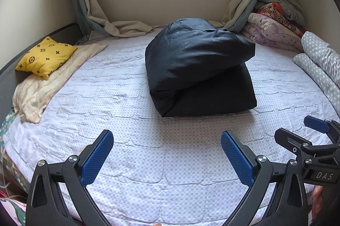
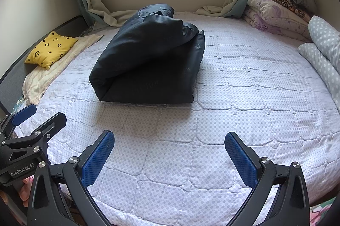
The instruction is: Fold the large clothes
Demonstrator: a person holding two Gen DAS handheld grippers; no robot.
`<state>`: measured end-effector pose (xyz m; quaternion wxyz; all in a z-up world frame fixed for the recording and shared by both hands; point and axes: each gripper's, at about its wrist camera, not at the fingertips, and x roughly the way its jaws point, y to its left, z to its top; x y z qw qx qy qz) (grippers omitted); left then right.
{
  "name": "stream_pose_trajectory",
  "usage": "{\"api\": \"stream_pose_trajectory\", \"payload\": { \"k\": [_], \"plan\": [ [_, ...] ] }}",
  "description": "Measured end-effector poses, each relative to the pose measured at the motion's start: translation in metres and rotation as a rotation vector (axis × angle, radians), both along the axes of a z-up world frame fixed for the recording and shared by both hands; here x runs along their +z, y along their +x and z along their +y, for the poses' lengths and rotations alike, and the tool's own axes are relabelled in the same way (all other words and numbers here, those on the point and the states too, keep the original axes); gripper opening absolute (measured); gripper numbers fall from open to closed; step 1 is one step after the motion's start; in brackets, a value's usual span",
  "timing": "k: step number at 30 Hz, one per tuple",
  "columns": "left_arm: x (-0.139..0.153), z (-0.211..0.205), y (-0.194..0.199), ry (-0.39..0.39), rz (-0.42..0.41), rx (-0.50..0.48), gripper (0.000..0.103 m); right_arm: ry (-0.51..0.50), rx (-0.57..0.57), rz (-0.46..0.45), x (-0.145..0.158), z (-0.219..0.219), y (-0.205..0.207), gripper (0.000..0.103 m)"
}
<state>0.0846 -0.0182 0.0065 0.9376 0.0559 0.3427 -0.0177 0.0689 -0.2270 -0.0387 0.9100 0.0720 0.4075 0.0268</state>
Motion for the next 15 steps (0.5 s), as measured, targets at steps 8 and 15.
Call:
{"api": "stream_pose_trajectory", "payload": {
  "k": [8,15],
  "plan": [
    [0.0001,-0.0025,-0.0012,0.007,-0.005,-0.004,0.103,0.003,-0.001,0.001,-0.0005,-0.0002,-0.0002,0.103],
    [-0.0002,-0.0032,-0.002,0.01,-0.006,-0.005,0.103,0.004,-0.001,0.001,-0.0007,-0.0002,-0.0004,0.103]
  ]
}}
